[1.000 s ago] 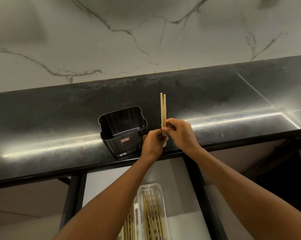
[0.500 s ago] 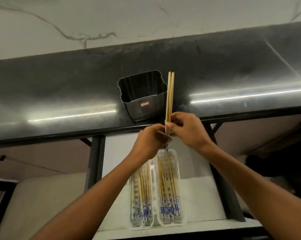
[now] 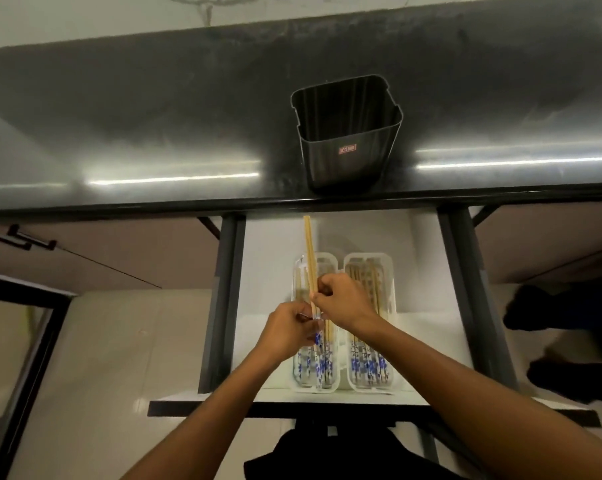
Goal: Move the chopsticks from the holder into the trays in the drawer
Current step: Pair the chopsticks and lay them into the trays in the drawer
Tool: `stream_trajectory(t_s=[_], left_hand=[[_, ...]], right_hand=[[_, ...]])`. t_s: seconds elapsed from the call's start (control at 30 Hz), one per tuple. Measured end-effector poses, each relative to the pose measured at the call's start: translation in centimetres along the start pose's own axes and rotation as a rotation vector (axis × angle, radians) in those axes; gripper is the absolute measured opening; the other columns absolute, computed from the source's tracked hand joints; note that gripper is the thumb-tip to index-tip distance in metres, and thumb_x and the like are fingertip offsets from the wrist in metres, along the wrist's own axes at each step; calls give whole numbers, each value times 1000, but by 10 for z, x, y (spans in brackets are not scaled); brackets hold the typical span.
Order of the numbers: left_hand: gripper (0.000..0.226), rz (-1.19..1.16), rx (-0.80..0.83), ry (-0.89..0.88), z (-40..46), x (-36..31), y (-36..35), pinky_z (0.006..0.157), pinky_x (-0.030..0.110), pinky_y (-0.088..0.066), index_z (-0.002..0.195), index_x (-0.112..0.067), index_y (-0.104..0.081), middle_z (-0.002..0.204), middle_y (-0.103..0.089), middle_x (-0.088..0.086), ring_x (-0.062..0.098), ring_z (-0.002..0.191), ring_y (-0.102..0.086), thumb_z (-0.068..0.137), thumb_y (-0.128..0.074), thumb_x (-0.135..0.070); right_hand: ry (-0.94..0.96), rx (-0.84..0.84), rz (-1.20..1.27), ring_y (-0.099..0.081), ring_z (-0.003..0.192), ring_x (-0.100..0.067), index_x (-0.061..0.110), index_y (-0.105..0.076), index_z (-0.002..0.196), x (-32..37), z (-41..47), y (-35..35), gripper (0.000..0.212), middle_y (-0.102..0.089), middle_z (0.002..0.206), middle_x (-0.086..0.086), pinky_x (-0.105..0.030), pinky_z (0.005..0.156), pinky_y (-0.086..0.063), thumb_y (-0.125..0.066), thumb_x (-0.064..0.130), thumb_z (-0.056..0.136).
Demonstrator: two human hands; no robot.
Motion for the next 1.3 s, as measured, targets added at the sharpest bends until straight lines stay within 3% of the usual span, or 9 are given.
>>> stream_trajectory(t_s=[0.2,0.33,0.53,0.7,0.87,0.97,1.07,1.13,1.3], left_hand=[[22,250,2,55,6,16,-20,71,35,-59,63,-14,-63,75,-68,12,28,75,-70,82,-72,-20],[20,460,38,51,11,22,-35,63,26,-44,82,-6,-72,86,-73,13,24,71,-61,81,-70,-25],[31,445,121,155,19,41,-52,70,28,-49,94,-8,-72,96,-73,13,29,90,-69,87,-62,-37],[31,447,132,172,25,47,-56,75,29,-54,99,-10,-71,92,-73,9,23,77,-68,89,-61,-37],[20,496,121,173,25,44,-58,63,19,-47,92,-17,-65,88,-67,5,12,66,-60,90,-60,-35],[25,476,139,211,25,50,-62,66,24,-50,106,-10,-64,106,-68,14,16,78,-64,89,-63,-29],[33,451,95,179,24,51,-57,57,21,-44,102,-9,-68,87,-67,5,13,67,-57,81,-70,-33],[33,457,106,176,25,53,-57,64,24,-45,102,-9,-68,86,-64,4,15,71,-56,80,-69,-34],[43,428,168,255,21,59,-57,78,30,-52,110,-6,-61,93,-60,4,19,83,-59,81,-69,-36]], right_hand=[[-169,23,-8,-69,74,-34,-1,-60,71,-31,5,-23,13,-65,71,-20,-40,63,-57,-54,3,82],[-307,42,-12,-71,76,-35,-2,-65,78,-51,6,-36,11,-71,84,-24,-48,72,-59,-56,2,83],[-452,88,-70,-71,78,-32,-1,-63,90,-62,8,-46,7,-70,86,-18,-37,65,-60,-58,3,87],[-469,116,-178,-71,83,-26,9,-45,60,-58,14,-50,30,-66,78,-12,-26,55,-50,-59,0,85],[-472,136,-248,-67,80,-21,7,-49,66,-59,18,-57,22,-68,86,-10,-24,58,-46,-63,3,83],[-472,145,-279,-56,62,-16,9,-43,61,-60,18,-59,31,-55,67,-4,-22,48,-40,-67,5,80],[-459,160,-293,-51,59,-15,12,-39,61,-60,18,-60,34,-46,60,-1,-20,42,-33,-65,5,81],[-447,177,-305,-55,66,-18,12,-39,61,-60,18,-60,33,-48,62,-2,-21,43,-35,-64,4,81],[-440,230,-315,-64,82,-20,6,-53,92,-58,15,-61,17,-62,84,-6,-21,42,-35,-64,0,81]])
Point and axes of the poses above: each hand's wrist, its own z-axis towards the middle knuckle, its own y-axis out of the back of the hand, x = y × z, the point moved 8 cm from there along z, towards the middle knuckle
